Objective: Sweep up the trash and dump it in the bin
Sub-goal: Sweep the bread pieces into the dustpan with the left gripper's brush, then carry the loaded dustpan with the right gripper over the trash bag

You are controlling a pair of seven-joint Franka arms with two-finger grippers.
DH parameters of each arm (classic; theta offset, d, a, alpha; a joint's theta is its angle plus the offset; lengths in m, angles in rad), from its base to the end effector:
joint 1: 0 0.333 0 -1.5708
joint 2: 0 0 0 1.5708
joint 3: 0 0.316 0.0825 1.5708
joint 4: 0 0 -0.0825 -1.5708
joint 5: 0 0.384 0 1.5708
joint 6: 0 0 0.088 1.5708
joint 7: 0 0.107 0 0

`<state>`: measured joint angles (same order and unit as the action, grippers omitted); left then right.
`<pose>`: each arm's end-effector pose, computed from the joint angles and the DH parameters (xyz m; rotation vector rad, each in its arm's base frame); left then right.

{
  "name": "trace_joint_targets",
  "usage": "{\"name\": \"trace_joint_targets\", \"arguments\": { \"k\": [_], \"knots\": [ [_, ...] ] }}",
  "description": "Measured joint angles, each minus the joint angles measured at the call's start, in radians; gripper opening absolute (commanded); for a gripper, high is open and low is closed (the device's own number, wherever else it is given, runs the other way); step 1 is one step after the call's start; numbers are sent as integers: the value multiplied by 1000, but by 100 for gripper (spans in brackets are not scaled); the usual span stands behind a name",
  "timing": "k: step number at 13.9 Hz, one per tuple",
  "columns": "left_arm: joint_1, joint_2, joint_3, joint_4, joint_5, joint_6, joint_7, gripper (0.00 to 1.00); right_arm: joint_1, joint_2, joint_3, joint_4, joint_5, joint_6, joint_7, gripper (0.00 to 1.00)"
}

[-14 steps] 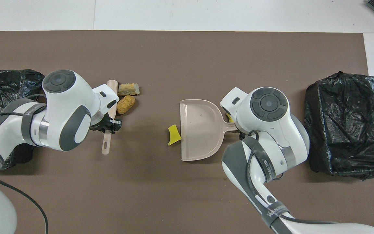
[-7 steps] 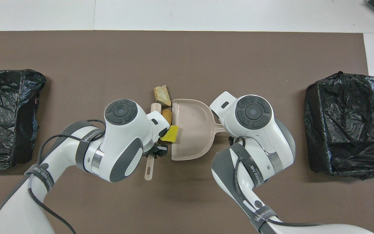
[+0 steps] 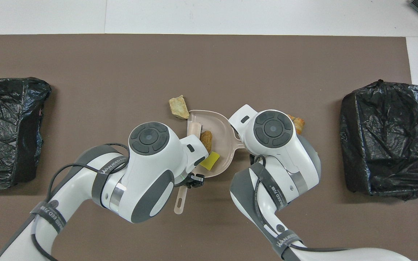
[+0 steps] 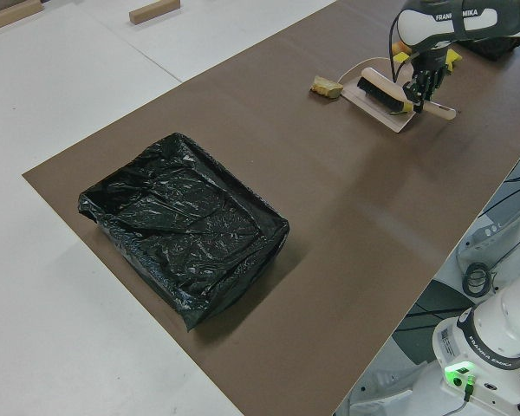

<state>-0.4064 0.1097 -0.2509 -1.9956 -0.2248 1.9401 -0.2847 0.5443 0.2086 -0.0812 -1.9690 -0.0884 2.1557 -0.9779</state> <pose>0.4348 -0.3515 0.3972 2.9593 -0.4091 -0.3742 0.5326 0.2637 0.3655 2.2466 2.0766 -0.0670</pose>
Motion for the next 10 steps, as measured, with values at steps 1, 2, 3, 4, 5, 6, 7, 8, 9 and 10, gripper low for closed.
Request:
{"name": "trace_joint_targets", "arguments": {
  "k": [1,2,3,4,5,6,7,8,9,10],
  "knots": [
    [17,-7,7,11,37,-8,26,0,0,0,0,0,0,0,0,0],
    [43,-6,11,22,86,-8,50,0,0,0,0,0,0,0,1,0],
    [72,1,14,33,122,-5,81,0,0,0,0,0,0,0,2,0],
    [100,11,17,45,144,7,107,0,0,0,1,0,0,0,3,0],
    [123,22,19,54,172,36,123,0,1,0,1,0,0,0,3,0],
    [141,35,19,59,200,63,129,0,1,0,1,0,0,0,4,0],
    [159,55,20,65,231,89,130,0,1,0,1,0,0,0,5,0],
    [174,84,20,77,255,123,133,0,1,0,1,0,0,0,5,0],
    [182,114,20,92,267,162,134,0,1,0,1,0,0,0,5,0],
    [191,139,20,108,274,197,134,0,2,0,1,0,0,0,6,0]
  ]
}}
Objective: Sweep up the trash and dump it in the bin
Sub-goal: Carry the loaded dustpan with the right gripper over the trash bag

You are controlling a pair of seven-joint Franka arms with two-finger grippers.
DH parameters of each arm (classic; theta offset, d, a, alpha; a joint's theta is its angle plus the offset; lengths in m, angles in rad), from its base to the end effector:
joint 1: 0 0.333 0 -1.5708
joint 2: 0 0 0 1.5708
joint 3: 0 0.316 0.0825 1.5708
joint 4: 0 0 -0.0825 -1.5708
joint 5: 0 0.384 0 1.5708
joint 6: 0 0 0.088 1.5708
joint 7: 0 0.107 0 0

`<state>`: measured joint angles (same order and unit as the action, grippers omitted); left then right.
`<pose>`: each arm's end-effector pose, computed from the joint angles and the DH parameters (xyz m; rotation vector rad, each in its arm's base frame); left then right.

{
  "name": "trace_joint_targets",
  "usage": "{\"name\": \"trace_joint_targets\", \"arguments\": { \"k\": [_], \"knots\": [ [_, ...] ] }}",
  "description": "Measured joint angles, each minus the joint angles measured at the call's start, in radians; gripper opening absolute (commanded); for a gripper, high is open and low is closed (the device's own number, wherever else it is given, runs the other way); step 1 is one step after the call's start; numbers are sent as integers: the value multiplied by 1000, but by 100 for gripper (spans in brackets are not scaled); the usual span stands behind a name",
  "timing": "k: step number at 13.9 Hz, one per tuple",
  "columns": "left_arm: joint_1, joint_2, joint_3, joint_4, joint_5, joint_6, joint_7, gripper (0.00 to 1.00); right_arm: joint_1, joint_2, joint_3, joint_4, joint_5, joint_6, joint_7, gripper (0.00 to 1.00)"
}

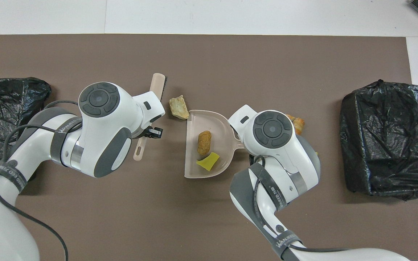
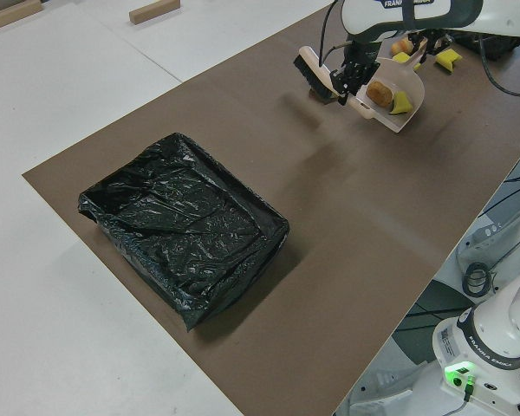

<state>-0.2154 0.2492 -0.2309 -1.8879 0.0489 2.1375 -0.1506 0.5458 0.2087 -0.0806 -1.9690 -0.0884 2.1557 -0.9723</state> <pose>0.5577 -0.2569 0.3793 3.0863 -0.4897 0.0043 0.5321 0.2648 0.3655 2.2502 2.0727 -0.0666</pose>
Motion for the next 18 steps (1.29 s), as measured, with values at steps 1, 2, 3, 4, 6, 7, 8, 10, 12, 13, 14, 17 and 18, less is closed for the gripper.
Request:
{"name": "trace_joint_targets", "arguments": {
  "k": [1,2,3,4,6,7,8,10,12,13,14,17,18],
  "knots": [
    [6,14,0,10,3,13,0,0,0,0,0,0,0,0,0,0],
    [9,24,0,14,4,14,1,0,0,0,0,0,0,0,0,0],
    [9,33,-3,13,5,13,2,0,0,0,0,0,0,0,0,0],
    [9,40,-7,10,5,10,2,0,0,0,0,1,0,-10,1,0],
    [-2,48,-17,-6,5,-24,4,0,0,-6,0,7,1,-63,18,0],
    [-11,47,-21,-8,5,-59,4,0,-1,-12,-1,8,1,-85,25,0],
    [-20,46,-26,-8,5,-93,4,0,-1,-20,-2,8,1,-108,44,0],
    [-45,38,-32,-12,5,-153,5,0,2,-32,0,8,1,-148,114,0],
    [-82,20,-34,-25,5,-194,5,0,9,-38,2,8,1,-171,167,0],
    [-103,11,-36,-35,5,-200,5,0,11,-39,2,7,1,-174,177,0],
    [-127,1,-37,-45,5,-202,4,0,11,-39,2,7,1,-174,180,0],
    [-192,-22,-39,-62,-3,-204,0,0,11,-39,2,6,1,-174,180,0],
    [-204,-31,-40,-64,-11,-207,-2,0,11,-39,1,6,1,-174,180,0]
  ]
}}
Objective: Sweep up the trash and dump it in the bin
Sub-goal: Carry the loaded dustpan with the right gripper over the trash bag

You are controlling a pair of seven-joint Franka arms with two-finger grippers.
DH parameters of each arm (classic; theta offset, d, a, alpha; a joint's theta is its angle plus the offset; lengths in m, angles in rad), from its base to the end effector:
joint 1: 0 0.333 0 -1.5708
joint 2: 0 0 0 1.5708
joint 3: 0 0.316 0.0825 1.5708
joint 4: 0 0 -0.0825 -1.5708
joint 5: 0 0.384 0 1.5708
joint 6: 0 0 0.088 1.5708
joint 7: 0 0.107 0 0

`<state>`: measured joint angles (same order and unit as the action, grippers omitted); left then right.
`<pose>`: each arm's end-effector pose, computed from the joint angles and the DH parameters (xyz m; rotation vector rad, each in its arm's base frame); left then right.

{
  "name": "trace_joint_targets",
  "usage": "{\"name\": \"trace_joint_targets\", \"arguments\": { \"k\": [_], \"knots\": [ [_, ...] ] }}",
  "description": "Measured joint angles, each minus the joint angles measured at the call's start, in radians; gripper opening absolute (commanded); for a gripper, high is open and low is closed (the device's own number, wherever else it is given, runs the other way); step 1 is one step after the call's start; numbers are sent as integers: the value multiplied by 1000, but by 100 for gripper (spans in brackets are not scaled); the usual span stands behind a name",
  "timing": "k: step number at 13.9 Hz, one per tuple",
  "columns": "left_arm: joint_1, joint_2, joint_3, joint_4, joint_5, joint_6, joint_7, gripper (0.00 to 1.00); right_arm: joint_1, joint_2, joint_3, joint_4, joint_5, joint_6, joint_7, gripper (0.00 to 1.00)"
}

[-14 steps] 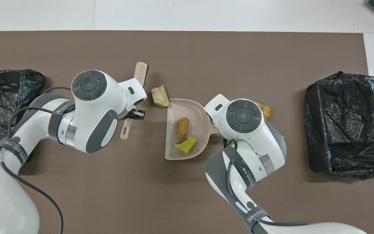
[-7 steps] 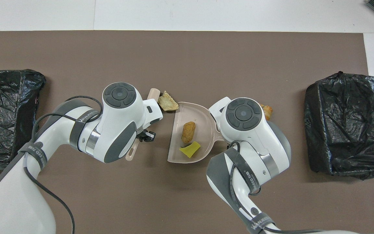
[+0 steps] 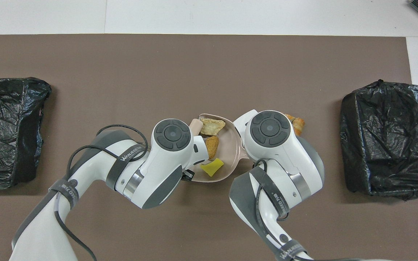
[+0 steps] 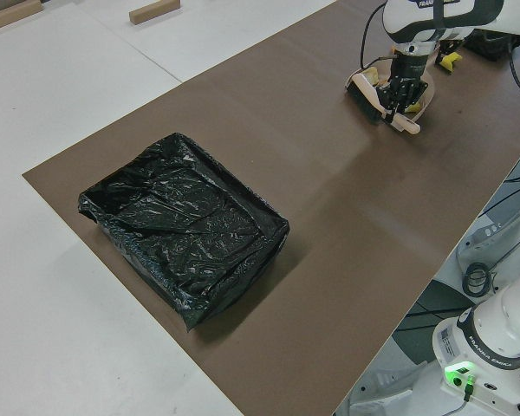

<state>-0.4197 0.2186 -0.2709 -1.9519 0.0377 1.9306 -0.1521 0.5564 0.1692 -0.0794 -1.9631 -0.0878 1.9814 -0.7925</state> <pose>0.4460 -0.3590 0.3544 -2.9337 0.8380 0.3393 0.5124 0.2600 0.3775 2.4301 1.8681 -0.2504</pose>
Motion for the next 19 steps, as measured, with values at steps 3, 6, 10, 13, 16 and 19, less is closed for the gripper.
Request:
{"name": "trace_joint_targets", "arguments": {
  "k": [3,6,10,13,16,19],
  "knots": [
    [-3,-51,9,0,-79,-50,-1,0,-5,0,-3,0,0,5,-13,0],
    [24,-112,20,-1,-146,-88,-50,0,-59,-6,-6,5,0,10,-133,0],
    [86,-191,27,0,-246,-136,-92,0,-190,-54,-10,9,3,9,-349,0],
    [106,-289,26,-13,-274,-188,-247,0,-289,-90,-11,34,39,-18,-543,0],
    [71,-354,13,-125,-276,-120,-369,0,-392,-112,-15,79,46,-64,-722,0],
    [-13,-371,8,-298,-278,37,-384,0,-499,-122,-19,131,48,-130,-895,0]
  ]
}}
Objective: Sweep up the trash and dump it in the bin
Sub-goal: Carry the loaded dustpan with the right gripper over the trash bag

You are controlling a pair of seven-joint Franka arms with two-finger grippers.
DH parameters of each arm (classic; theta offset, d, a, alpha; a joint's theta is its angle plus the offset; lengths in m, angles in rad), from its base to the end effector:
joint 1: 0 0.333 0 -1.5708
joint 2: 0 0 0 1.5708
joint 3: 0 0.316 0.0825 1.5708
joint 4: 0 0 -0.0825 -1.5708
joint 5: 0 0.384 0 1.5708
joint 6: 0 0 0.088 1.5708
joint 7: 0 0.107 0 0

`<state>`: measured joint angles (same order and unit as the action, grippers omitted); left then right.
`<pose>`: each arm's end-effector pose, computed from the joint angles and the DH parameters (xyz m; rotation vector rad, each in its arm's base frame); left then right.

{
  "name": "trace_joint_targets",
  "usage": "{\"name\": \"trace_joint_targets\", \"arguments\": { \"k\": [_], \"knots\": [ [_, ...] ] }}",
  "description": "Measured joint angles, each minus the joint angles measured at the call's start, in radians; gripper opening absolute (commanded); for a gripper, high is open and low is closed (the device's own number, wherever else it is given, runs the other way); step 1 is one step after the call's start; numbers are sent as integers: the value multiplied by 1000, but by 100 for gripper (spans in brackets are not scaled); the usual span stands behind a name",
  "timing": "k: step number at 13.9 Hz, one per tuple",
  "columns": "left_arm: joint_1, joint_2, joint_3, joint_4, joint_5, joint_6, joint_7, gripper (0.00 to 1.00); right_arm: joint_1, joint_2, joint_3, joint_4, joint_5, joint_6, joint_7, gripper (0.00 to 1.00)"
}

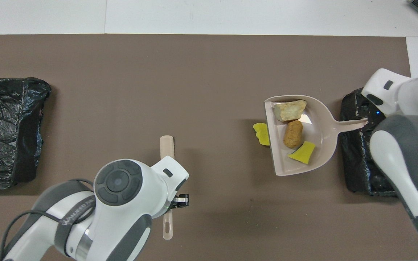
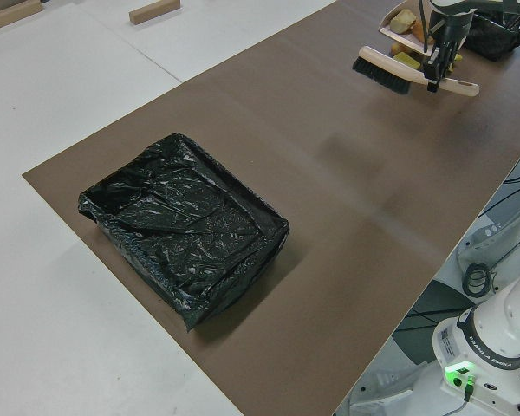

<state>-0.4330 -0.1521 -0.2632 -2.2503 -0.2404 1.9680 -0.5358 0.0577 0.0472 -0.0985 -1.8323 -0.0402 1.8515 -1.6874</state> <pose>0.3586 -0.3223 0.4168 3.0569 -0.0713 -0.3215 0.5726 -0.0257 0.4975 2.1168 2.3107 -0.0797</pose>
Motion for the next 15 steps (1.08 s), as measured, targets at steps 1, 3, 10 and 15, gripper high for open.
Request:
{"name": "trace_joint_targets", "arguments": {
  "k": [1,3,10,15],
  "knots": [
    [-18,1,-2,-49,0,53,4,0,-37,0,-2,11,0,-17,-51,0],
    [-36,3,-2,-111,0,104,27,0,-117,0,-5,21,1,-32,-152,0],
    [-48,6,-2,-147,-1,164,3,0,-368,0,-13,54,-17,-26,-368,0],
    [-62,40,-2,-152,-2,205,-18,0,-426,1,-15,44,-231,152,-364,0]
  ]
}}
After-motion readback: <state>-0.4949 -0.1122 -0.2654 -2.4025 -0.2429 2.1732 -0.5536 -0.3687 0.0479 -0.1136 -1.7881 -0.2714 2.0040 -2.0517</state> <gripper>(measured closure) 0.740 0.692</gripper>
